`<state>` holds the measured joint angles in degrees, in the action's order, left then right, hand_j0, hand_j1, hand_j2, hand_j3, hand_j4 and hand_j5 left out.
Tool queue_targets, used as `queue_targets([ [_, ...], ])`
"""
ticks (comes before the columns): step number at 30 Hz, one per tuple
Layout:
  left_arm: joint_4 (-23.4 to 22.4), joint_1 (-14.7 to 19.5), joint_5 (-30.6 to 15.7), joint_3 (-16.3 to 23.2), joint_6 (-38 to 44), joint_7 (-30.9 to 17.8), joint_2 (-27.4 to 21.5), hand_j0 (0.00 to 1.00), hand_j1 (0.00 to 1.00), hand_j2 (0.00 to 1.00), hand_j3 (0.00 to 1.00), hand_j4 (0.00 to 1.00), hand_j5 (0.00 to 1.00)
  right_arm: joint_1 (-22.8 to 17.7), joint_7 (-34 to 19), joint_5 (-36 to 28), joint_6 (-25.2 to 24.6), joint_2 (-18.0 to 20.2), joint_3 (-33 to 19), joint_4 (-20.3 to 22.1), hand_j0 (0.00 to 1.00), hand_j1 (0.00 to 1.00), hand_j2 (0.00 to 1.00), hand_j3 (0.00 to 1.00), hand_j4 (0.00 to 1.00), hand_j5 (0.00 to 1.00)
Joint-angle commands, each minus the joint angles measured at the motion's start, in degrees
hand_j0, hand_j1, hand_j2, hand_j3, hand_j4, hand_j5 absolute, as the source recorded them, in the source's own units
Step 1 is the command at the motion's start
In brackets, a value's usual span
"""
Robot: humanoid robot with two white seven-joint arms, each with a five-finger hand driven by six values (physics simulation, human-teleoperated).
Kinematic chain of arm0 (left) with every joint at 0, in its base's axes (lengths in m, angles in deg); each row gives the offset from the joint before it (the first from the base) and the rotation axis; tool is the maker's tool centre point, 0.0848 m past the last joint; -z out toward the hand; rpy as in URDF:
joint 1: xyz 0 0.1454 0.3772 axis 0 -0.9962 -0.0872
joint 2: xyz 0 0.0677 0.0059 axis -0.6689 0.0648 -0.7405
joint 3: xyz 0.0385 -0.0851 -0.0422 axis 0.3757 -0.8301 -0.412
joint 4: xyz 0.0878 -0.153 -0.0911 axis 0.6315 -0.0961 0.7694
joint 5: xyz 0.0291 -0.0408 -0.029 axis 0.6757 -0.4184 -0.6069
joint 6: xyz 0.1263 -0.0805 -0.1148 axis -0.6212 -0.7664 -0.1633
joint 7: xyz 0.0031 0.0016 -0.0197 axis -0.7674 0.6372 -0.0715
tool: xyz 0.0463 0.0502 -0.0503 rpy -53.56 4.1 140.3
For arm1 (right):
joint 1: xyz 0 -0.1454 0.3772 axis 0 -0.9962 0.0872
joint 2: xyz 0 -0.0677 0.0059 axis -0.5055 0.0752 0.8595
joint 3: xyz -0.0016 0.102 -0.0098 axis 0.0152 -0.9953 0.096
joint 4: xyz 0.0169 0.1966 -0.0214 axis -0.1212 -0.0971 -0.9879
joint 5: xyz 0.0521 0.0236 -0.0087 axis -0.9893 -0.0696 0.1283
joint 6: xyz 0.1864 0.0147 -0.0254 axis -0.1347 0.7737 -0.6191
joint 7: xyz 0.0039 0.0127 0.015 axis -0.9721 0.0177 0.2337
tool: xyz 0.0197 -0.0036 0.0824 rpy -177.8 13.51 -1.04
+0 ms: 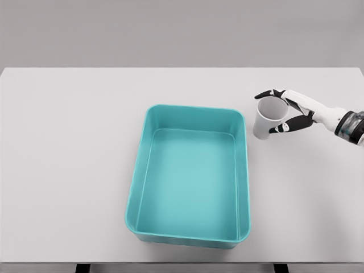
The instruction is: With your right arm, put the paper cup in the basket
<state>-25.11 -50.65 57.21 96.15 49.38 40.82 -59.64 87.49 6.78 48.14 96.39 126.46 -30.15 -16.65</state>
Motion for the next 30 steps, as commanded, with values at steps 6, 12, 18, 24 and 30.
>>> queue_targets([
  [6, 0.0, 0.0, 0.0, 0.0, 0.0, 0.0, 0.0, 1.00, 1.00, 1.00, 1.00, 1.00, 1.00, 0.0, 0.0, -0.1, 0.1, 0.3, -0.9, 0.4, 0.75, 0.75, 0.75, 0.75, 0.75, 0.75],
  [12, 0.1, 0.0, 0.0, 0.0, 0.0, 0.0, 0.0, 1.00, 1.00, 1.00, 1.00, 1.00, 1.00, 0.1, 0.0, -0.4, 0.3, 0.1, -2.4, 0.6, 0.75, 0.75, 0.75, 0.75, 0.75, 0.75],
  [18, 0.0, 0.0, 0.0, 0.0, 0.0, 0.0, 0.0, 1.00, 1.00, 1.00, 1.00, 1.00, 1.00, 0.0, 0.0, -2.2, 1.3, 0.1, -4.0, 1.9, 0.75, 0.75, 0.75, 0.75, 0.75, 0.75],
  [24, 0.0, 0.0, 0.0, 0.0, 0.0, 0.0, 0.0, 1.00, 1.00, 1.00, 1.00, 1.00, 1.00, 0.0, 0.0, -2.5, 1.5, 0.3, -5.1, 5.4, 0.75, 0.75, 0.75, 0.75, 0.75, 0.75],
  [30, 0.0, 0.0, 0.0, 0.0, 0.0, 0.0, 0.0, 1.00, 1.00, 1.00, 1.00, 1.00, 1.00, 0.0, 0.0, -2.5, 1.5, 0.4, -5.2, 7.2, 0.75, 0.75, 0.75, 0.75, 0.75, 0.75],
])
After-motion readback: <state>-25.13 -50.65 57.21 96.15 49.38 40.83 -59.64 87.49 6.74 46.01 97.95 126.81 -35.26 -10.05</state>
